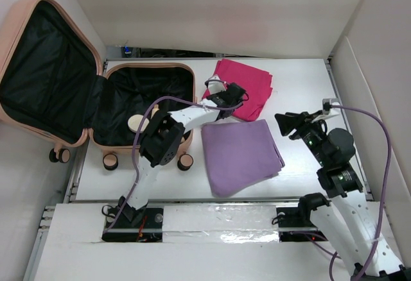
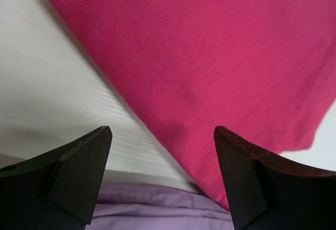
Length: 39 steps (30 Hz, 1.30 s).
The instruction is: Pack the luggage
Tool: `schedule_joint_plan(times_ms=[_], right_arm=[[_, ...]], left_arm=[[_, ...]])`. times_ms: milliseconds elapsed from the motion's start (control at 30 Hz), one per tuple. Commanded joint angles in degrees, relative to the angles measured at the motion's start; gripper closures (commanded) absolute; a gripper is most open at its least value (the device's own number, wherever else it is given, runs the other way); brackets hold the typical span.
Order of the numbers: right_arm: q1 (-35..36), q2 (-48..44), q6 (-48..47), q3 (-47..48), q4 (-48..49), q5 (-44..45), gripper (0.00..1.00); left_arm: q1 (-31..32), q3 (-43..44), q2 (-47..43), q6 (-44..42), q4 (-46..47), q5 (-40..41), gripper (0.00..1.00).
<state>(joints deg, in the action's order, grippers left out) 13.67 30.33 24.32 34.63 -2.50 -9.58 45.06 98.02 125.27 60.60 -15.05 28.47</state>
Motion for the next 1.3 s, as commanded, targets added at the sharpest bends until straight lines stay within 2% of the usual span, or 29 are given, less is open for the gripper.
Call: schedule_joint_plan(times_ms=[0,333,500,633,667,767,833,900,1067,1267], right_arm=[[1.18,-1.94,-1.55,0.35,1.01,2.11,0.43],[1.80,-2.55,-1.64,0.35,0.74,2.03,0.43],[1.80,-2.47,-1.29,0.00,1.36,2.29,0.43],[1.80,-3.08,-1.38,0.08,0.92,3.43,0.44],[1.80,-3.25,-1.29,-0.09,1.09,3.43,0.44],[1.80,-3.43,-1.29,-0.18,1.01,3.34,0.44],[1.80,-3.52,-1.29,-0.09,1.01,3.26,0.44],[1.80,-3.61,-1.38,-0.09,0.92,3.08,0.44],[1.80,-3.61,-1.55,-0.27,1.10,3.26,0.44],[1.80,-2.20,-1.38,-0.80,1.89,2.11,0.44]], left_arm=[[-1.81,4.63,1.80,5.49,-6.66,2.56,0.23],[-3.75,13.42,10.25,4.18,-11.23,-1.57,0.23],[-4.28,15.80,13.06,1.54,-8.51,-4.64,0.31],[-4.28,16.15,15.35,1.10,-5.17,-7.54,0.48],[-4.28,16.07,15.61,0.93,-3.43,-7.81,0.59],[-4.28,15.28,15.44,-2.32,1.65,-8.34,0.81],[-4.89,12.64,14.30,-3.99,6.49,-8.78,0.85],[-5.68,11.06,13.51,-5.22,9.84,-9.83,0.98],[-7.62,5.87,11.05,-14.08,22.07,-17.56,1.00],[-9.19,9.82,3.76,-25.51,20.60,-21.52,1.00]])
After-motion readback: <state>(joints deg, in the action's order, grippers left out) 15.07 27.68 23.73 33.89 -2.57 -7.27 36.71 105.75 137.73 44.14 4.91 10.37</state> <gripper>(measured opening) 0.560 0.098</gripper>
